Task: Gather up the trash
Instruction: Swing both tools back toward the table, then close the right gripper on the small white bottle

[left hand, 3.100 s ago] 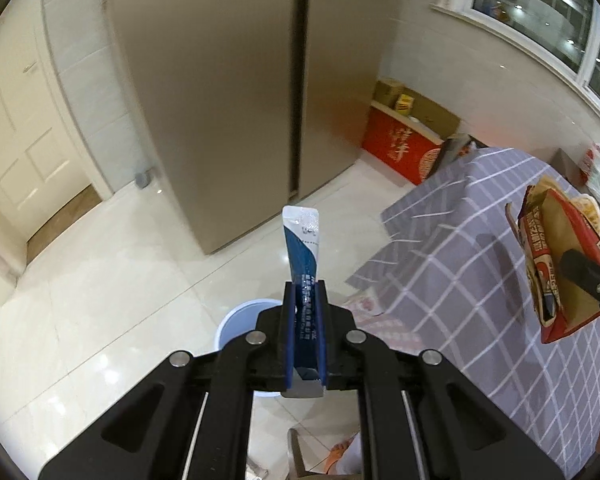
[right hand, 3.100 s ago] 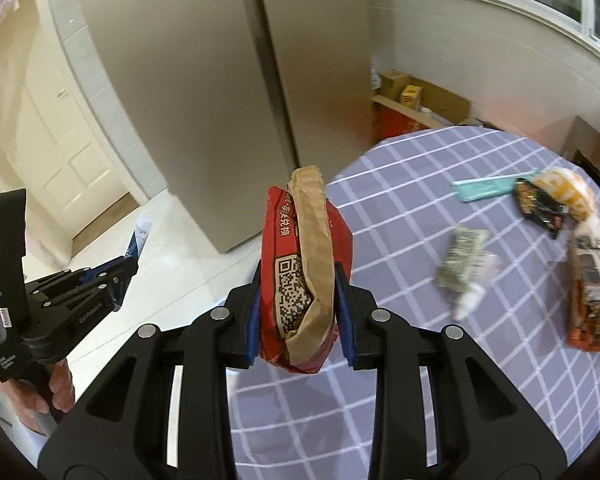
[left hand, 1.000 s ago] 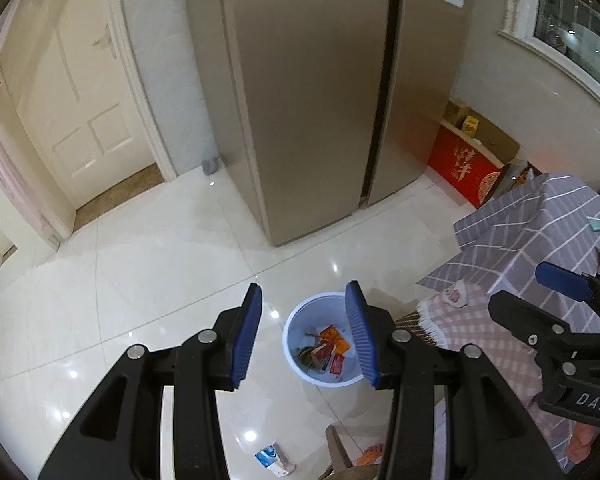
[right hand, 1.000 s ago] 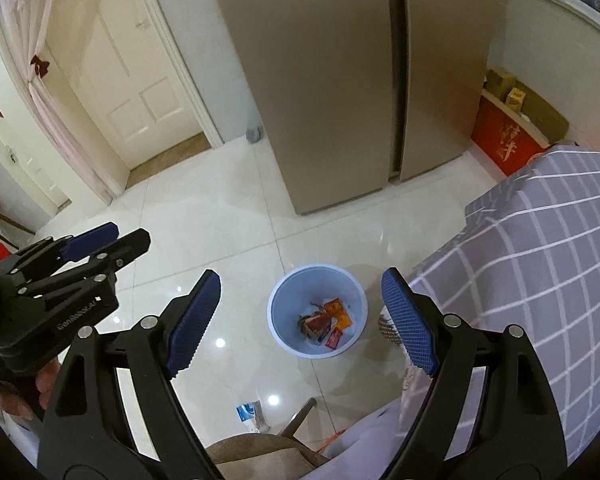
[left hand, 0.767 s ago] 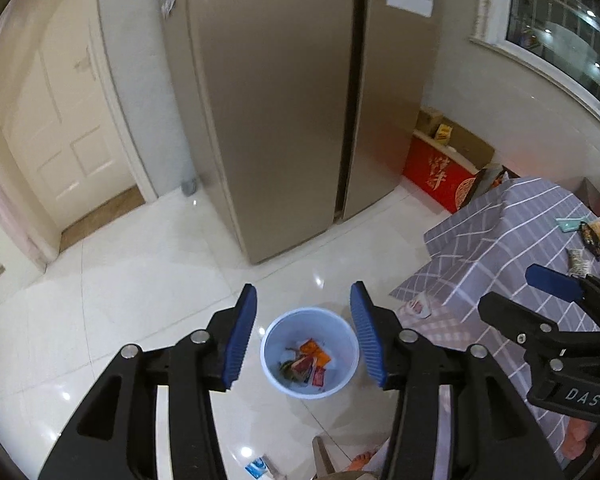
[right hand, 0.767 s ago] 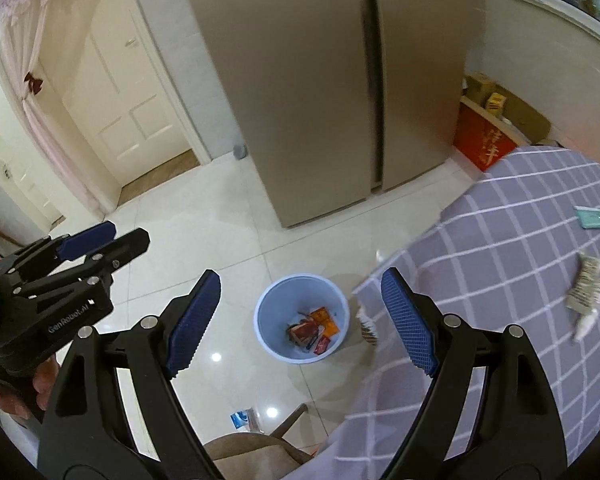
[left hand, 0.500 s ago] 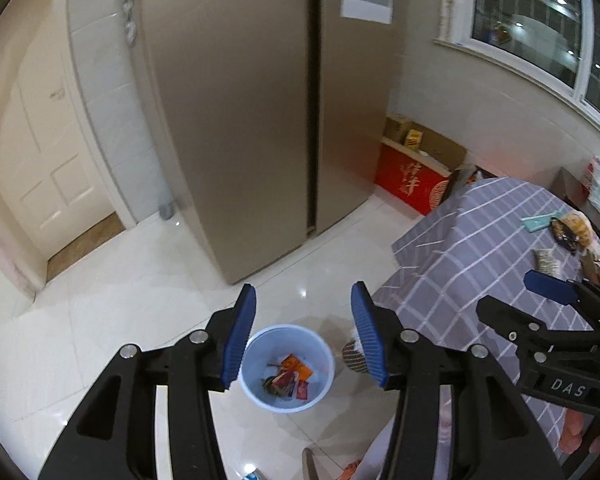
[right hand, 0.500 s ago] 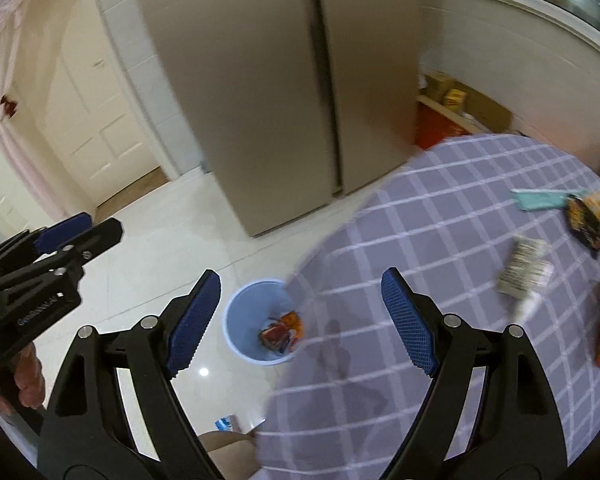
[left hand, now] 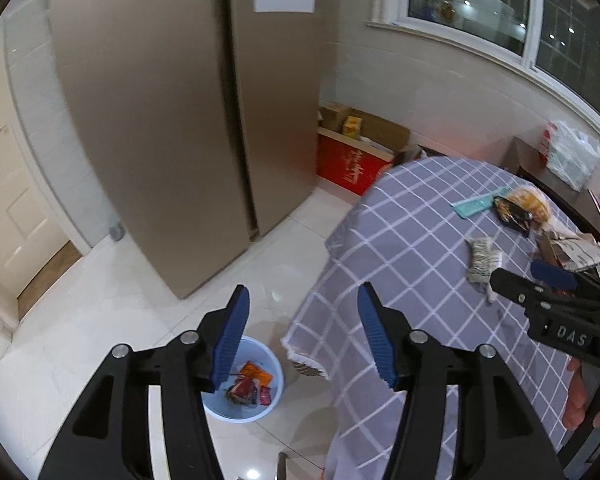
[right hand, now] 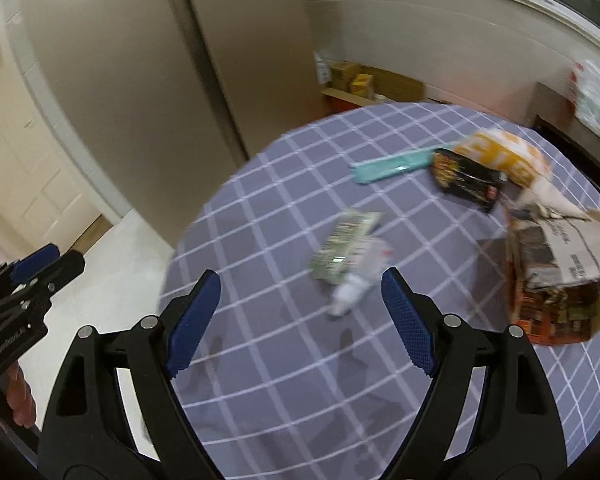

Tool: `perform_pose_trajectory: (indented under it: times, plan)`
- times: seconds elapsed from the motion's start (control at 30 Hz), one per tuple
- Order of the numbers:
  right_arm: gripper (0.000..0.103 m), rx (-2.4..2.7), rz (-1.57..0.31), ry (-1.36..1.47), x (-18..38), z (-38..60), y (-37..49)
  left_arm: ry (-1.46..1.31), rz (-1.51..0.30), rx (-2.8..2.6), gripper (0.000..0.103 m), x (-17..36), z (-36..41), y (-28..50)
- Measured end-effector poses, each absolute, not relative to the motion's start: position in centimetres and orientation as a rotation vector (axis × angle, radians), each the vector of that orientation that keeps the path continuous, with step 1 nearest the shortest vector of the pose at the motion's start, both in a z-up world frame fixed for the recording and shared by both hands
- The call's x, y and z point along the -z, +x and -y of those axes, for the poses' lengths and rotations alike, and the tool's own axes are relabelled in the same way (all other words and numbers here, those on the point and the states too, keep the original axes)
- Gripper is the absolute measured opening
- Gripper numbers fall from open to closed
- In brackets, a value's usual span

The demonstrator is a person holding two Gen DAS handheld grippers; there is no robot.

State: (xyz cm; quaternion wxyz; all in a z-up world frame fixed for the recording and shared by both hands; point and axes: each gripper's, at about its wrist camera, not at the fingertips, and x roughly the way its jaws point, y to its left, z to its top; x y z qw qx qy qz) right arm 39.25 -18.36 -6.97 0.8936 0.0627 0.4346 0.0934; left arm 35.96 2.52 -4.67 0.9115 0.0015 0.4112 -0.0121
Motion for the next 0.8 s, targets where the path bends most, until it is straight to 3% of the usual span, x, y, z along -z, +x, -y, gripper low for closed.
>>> perform_pose_trajectory:
  times: [0.13, 0.37, 0.53, 0.6, 0.63, 0.8]
  plan:
    - [0.081, -0.162, -0.909, 0.150, 7.7, 20.2, 39.7, 0.010, -0.881, 0.057, 0.057, 5.5, -0.8, 37.1]
    - [0.067, -0.148, -0.957, 0.162, 9.8, 21.2, 41.3, 0.015, -0.930, 0.095, 0.058, 6.9, 1.4, 38.4]
    - [0.061, -0.124, -0.975, 0.214, 11.3, 22.0, 42.4, 0.019, -0.961, 0.125, 0.069, 8.0, 2.9, 39.5]
    - [0.048, -0.111, -0.958, 0.202, 11.3, 22.0, 42.6, 0.016, -0.970, 0.136, 0.071, 8.3, 3.3, 39.8]
    - [0.036, -0.105, -0.954, 0.192, 11.3, 22.0, 42.7, 0.015, -0.976, 0.144, 0.072, 8.4, 3.5, 40.1]
    - [0.031, -0.120, -0.958, 0.203, 11.3, 22.7, 43.2, 0.006, -1.000, 0.185, 0.076, 9.0, 4.9, 41.3]
